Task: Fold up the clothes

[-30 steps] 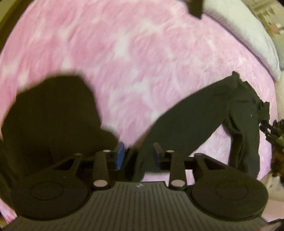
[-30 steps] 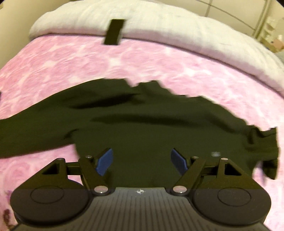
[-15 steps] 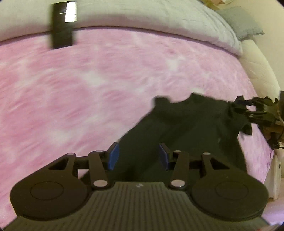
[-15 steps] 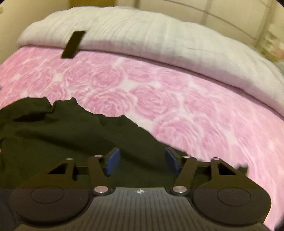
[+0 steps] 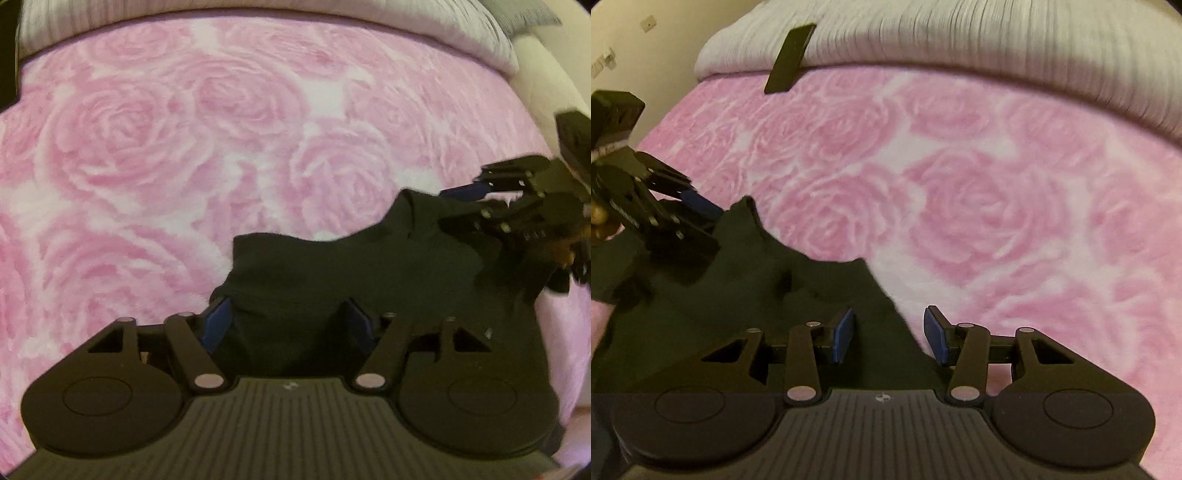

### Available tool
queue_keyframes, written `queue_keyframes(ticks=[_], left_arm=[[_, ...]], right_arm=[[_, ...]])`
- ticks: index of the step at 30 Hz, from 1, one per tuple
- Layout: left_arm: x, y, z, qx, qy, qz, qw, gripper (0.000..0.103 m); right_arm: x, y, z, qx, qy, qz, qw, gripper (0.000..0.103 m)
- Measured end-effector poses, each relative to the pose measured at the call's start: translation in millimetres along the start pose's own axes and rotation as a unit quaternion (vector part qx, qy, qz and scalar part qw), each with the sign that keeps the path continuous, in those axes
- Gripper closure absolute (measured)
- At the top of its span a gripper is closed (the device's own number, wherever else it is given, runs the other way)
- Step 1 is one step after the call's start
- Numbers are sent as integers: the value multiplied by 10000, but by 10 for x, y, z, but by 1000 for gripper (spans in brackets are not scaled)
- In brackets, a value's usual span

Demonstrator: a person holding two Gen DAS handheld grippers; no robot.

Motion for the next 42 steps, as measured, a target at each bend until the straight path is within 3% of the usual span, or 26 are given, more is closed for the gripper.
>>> queue_keyframes(ticks=[1, 2, 5, 8, 12, 13, 14, 16, 20, 22, 25, 29, 31, 35, 38, 42], left_arm=[[54, -5, 14, -142, -10, 97, 9999, 100], [138, -26, 11, -219, -5, 247, 9995, 100], [417, -149, -30, -406, -113, 763, 9962, 100], [498, -347, -68, -544, -284, 1102, 9920, 99], [129, -473, -226, -103, -642, 778, 9948, 96], [47, -468, -275, 68, -688, 676, 9953, 79], [-23, -442, -330, 271, -702, 569, 9955, 62], [59, -359, -313, 422, -675, 614, 9949, 61], [332, -176, -218, 598, -592, 831, 9930, 61], [470, -85, -171, 686, -550, 940, 9917, 61], [677, 51, -101, 818, -488, 1102, 9893, 61], [716, 251, 445, 674, -204, 1015, 9923, 58], [661, 333, 850, 464, -13, 919, 9947, 57], [504, 349, 1642, -73, 365, 825, 9959, 55], [342, 256, 2161, -408, 582, 767, 9945, 54], [51, 110, 2717, -993, 610, 694, 9908, 52]], right_arm=[[-31, 16, 4, -26, -21, -57, 10000, 72], [-63, 32, 7, -52, -42, -115, 9999, 97], [100, -14, -24, -17, 39, 59, 10000, 101], [502, -203, -21, 321, 557, 715, 9954, 103], [587, -355, 20, 902, 1170, 977, 9842, 103], [496, -350, 65, 861, 1244, 873, 9846, 100], [393, -334, 118, 746, 1292, 752, 9859, 87], [250, -293, 223, 425, 1393, 596, 9875, 77], [645, -96, 393, -538, 1649, 1246, 9769, 71], [948, 100, 492, -853, 1973, 1463, 9656, 65], [1490, 576, 673, -1339, 2583, 1556, 9440, 63], [2181, 1388, 892, -2087, 3098, 1573, 9142, 51], [2311, 1774, 972, -2475, 2985, 1507, 9093, 49], [2259, 2297, 1036, -2917, 2394, 1387, 9156, 49], [2144, 2434, 997, -3094, 1968, 1497, 9182, 49], [1901, 2510, 718, -2819, 1530, 1531, 9347, 38]])
Point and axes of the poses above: each gripper's, at about its wrist camera, not at the fingertips, and x roughly against the way its jaws point, z to its right, y to its underside, the point moved 8 cm from there along -x, roughly the way its jaws point, and after that the axes turned 8 degrees about -y, right-handed, at the moved point
